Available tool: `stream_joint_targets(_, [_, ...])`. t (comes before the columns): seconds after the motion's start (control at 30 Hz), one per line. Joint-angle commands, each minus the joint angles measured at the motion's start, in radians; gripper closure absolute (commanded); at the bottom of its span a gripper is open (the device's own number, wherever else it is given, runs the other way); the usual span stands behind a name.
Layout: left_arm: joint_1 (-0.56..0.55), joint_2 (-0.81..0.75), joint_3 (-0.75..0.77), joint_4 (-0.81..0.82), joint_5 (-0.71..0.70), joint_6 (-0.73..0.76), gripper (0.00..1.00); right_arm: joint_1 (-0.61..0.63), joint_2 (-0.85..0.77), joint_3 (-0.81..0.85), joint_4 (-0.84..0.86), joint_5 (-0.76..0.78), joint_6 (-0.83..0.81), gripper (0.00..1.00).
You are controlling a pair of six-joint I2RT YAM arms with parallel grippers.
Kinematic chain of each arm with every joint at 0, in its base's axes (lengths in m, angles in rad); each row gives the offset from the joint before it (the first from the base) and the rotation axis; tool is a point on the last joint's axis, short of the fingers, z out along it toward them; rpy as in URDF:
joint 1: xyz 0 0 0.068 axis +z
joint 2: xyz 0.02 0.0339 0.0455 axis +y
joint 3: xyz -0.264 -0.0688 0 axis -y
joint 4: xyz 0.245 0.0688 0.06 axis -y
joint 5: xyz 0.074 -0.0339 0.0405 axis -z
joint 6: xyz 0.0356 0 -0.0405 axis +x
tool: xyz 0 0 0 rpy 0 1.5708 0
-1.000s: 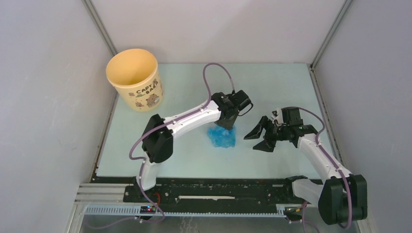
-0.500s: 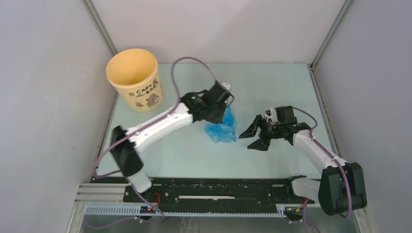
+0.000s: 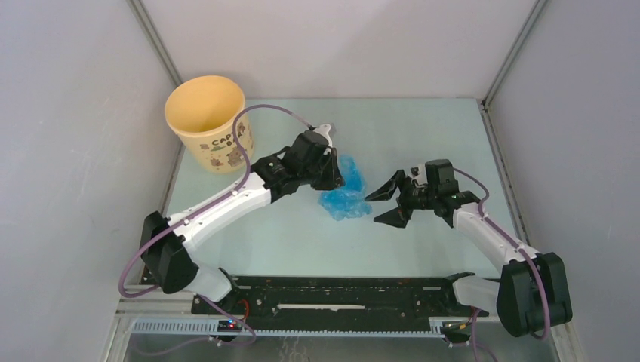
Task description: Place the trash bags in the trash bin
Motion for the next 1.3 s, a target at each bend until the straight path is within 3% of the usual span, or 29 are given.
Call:
stream_joint_targets(0.0, [0.008, -0.028, 0.0, 0.087, 0.058, -0.07, 1.0, 0.058, -0.027, -0.019, 0.148, -0.013, 0.22, 0.18])
stream_joint_targets(0.27, [0.009, -0.029, -0.002, 0.116, 0.095, -0.081, 1.0, 0.062, -0.047, -0.068, 0.197, 0.031, 0.405, 0.27])
stream_joint_targets(0.43, [0.009, -0.047, -0.029, 0.117, 0.075, -0.065, 1.0, 0.045, -0.076, -0.068, 0.148, 0.067, 0.412, 0.36])
stream_joint_targets(0.53, [0.011, -0.051, -0.035, 0.116, 0.081, -0.068, 1.0, 0.035, -0.077, -0.068, 0.148, 0.081, 0.4, 0.55])
stream_joint_targets(0.63, [0.013, -0.047, -0.033, 0.12, 0.094, -0.074, 1.0, 0.033, -0.042, -0.068, 0.172, 0.076, 0.391, 0.6])
stream_joint_targets(0.7, [0.02, -0.045, -0.038, 0.12, 0.092, -0.082, 1.0, 0.031, -0.015, -0.067, 0.171, 0.077, 0.364, 0.72])
stream_joint_targets(0.83, [0.1, 0.014, -0.075, 0.09, 0.146, -0.168, 1.0, 0.009, 0.05, -0.044, 0.104, 0.106, 0.219, 1.0])
stream_joint_targets(0.87, [0.127, 0.04, -0.082, 0.078, 0.177, -0.191, 1.0, 0.002, 0.071, -0.019, 0.066, 0.129, 0.146, 1.0])
stream_joint_targets(0.97, [0.182, 0.122, -0.041, 0.05, 0.219, -0.206, 1.0, -0.016, 0.171, 0.135, -0.094, 0.195, -0.061, 1.0])
stream_joint_targets(1.07, [0.207, 0.187, 0.133, 0.005, 0.204, -0.204, 1.0, -0.01, 0.295, 0.4, -0.281, 0.238, -0.212, 1.0])
stream_joint_targets(1.13, [0.222, 0.23, 0.324, -0.052, 0.198, -0.204, 1.0, -0.007, 0.354, 0.641, -0.439, 0.271, -0.292, 1.0])
stream_joint_targets(1.27, [0.2, 0.265, 0.817, -0.222, 0.109, -0.116, 1.0, 0.058, 0.372, 1.275, -0.732, 0.436, -0.442, 1.0])
